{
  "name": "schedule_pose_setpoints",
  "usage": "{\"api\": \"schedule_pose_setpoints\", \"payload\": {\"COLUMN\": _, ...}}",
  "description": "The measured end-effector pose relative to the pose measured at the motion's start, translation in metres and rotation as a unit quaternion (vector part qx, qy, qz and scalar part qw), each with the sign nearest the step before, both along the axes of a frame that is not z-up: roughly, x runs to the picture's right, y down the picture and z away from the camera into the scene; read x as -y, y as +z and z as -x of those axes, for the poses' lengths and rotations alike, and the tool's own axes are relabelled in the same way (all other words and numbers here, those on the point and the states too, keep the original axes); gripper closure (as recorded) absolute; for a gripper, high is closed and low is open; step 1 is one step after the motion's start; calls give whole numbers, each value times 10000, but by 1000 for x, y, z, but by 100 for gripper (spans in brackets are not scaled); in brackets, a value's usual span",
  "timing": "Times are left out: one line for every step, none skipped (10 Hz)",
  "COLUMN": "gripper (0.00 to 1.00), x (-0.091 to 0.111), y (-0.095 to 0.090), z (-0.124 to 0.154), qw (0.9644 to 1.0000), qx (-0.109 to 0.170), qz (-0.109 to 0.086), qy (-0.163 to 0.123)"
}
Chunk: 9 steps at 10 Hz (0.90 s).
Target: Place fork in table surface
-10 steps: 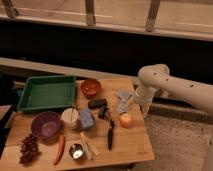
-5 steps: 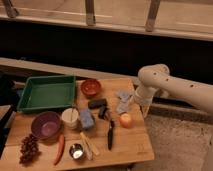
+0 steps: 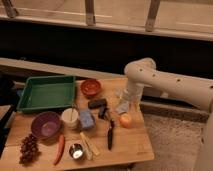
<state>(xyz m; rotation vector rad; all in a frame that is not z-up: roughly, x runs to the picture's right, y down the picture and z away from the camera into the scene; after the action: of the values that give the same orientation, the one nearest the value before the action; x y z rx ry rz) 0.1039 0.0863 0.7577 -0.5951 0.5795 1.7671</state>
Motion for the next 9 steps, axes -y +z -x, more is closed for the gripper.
{"api": "schedule_pose_setpoints", "payload": {"gripper": 34, "x": 7, "y": -3, "z": 23, "qw": 9997, "qx": 171, "qz": -55, "qy": -167}}
{"api": "schedule_pose_setpoints", "payload": {"gripper": 34, "x": 17, "y": -9, "z": 52, "qw": 9981, "qx": 432, "qz": -162, "qy": -404}}
{"api": "schedule_pose_setpoints", "payload": {"gripper": 34, "x": 24, "y": -17, "z": 71, "qw": 9960, "qx": 640, "qz": -253, "qy": -564}}
{"api": "schedule_pose_setpoints", "payload": {"gripper": 34, "x": 31, "y": -27, "z": 92, "qw": 9927, "qx": 876, "qz": -350, "qy": -750}}
{"api": "schedule_pose_setpoints", "payload": {"gripper": 34, "x": 38, "y": -40, "z": 117, "qw": 9874, "qx": 1156, "qz": -482, "qy": -967}}
{"api": "schedule_pose_setpoints", "payload": {"gripper": 34, "x": 42, "y": -56, "z": 147, "qw": 9790, "qx": 1444, "qz": -675, "qy": -1274}}
{"api": "schedule_pose_setpoints", "payload": {"gripper": 34, "x": 42, "y": -67, "z": 166, "qw": 9721, "qx": 1621, "qz": -809, "qy": -1492}}
{"api": "schedule_pose_setpoints", "payload": {"gripper": 34, "x": 39, "y": -80, "z": 187, "qw": 9615, "qx": 1896, "qz": -962, "qy": -1742}}
{"api": "schedule_pose_setpoints", "payload": {"gripper": 34, "x": 33, "y": -96, "z": 210, "qw": 9442, "qx": 2318, "qz": -1184, "qy": -2020}}
